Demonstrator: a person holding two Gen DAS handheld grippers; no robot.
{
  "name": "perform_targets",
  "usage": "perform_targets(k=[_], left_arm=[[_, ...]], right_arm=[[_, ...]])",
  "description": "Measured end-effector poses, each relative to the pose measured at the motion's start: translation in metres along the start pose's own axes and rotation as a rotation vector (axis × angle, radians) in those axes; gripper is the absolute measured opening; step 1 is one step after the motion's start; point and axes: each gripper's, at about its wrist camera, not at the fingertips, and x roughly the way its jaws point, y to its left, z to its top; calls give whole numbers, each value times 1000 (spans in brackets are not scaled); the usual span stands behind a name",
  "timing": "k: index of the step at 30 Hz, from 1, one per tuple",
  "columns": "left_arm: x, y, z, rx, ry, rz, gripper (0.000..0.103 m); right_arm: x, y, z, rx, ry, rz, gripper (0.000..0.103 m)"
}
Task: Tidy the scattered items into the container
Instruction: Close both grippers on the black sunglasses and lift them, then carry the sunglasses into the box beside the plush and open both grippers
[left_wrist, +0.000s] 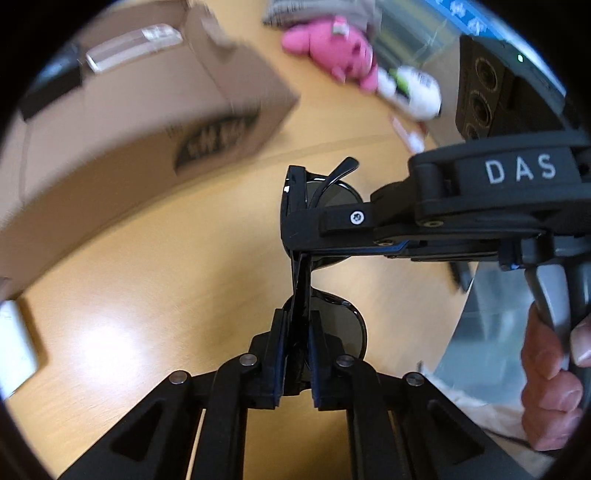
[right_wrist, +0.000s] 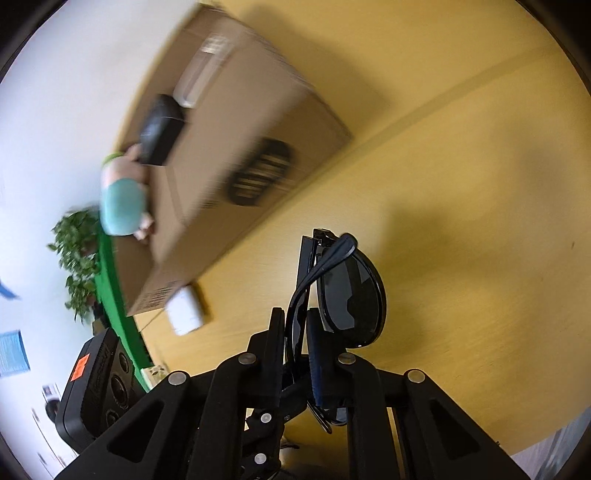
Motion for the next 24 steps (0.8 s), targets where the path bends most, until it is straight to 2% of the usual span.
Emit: perform_targets(k=[4, 5, 11, 14, 20, 24], left_arm=[[-45, -9, 13, -22, -111, 10, 7], [-58, -8, 22, -23, -133, 21, 6], [-132, 41, 28, -79, -253, 77, 6], [-173, 77, 20, -112, -288, 101, 6], [-204, 137, 35, -190, -334, 119, 6], [-210, 182, 44, -242, -328, 108, 6]], right_arm=[[-29, 45, 5, -95, -50, 38, 10], [-35, 59, 6, -121, -61, 47, 6], [-51, 130, 17, -253, -87, 104, 5], [-45, 160, 23, -292, -71, 133, 5], [-18, 215, 42, -369, -32, 151, 5], [18, 248, 60, -396, -3, 139, 5]])
